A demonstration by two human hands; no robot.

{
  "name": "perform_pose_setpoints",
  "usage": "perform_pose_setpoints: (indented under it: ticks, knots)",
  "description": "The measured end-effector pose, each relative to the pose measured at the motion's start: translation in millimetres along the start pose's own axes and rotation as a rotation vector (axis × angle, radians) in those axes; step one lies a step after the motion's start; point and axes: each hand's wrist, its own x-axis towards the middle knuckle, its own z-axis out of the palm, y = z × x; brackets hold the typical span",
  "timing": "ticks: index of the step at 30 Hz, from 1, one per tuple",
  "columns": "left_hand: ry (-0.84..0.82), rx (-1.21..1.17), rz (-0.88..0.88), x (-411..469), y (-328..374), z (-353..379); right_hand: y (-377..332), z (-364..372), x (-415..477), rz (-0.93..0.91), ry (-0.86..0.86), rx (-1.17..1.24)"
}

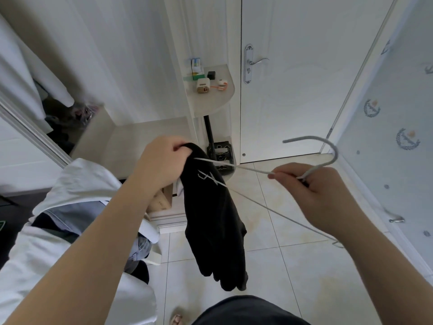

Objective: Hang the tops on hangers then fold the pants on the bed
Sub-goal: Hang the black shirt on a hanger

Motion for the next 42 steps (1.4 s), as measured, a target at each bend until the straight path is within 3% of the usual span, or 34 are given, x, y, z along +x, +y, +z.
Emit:
perform_pose_setpoints:
  ticks: [3, 7, 11, 14, 21, 25, 29, 31, 42]
  knots:
    - [-0.028, -0.185, -0.100, 4.2, -14.8, 1.2, -2.5, -10.3, -10.8, 0.004, 0.026, 0.036]
    - [-0.012, -0.262, -0.141, 1.4, -17.0, 20.4, -6.2, -13.7, -19.4, 0.004, 0.061, 0.115]
    - [0.100, -0.142, -0.114, 3.2, -10.3, 21.0, 0.9, -14.5, -20.3, 0.068, 0.021, 0.154]
    - [0.095, -0.063, -0.090, -0.9, -1.8, 16.8, -0.6, -11.9, -23.5, 0.081, -0.005, 0.151]
    - [-0.056, -0.086, 0.185, -22.3, 36.1, 16.4, 9.7, 23.7, -6.2, 0.036, -0.111, 0.110]
    - [-0.183, -0.047, 0.294, -23.4, 50.6, 25.4, 11.6, 51.7, 6.4, 0.067, -0.115, 0.376]
    - [-0.308, 0.343, 0.375, -19.8, 37.2, 24.2, 16.1, 50.0, 12.1, 0.088, -0.052, 0.554]
    - [-0.291, 0.465, 0.454, -21.0, 29.3, 17.0, 18.4, 43.4, 12.6, 0.077, -0.048, 0.548]
    - [-0.014, 0.489, 0.650, -44.6, 42.3, 9.0, -12.1, 32.6, 44.5, 0.020, -0.034, 0.595]
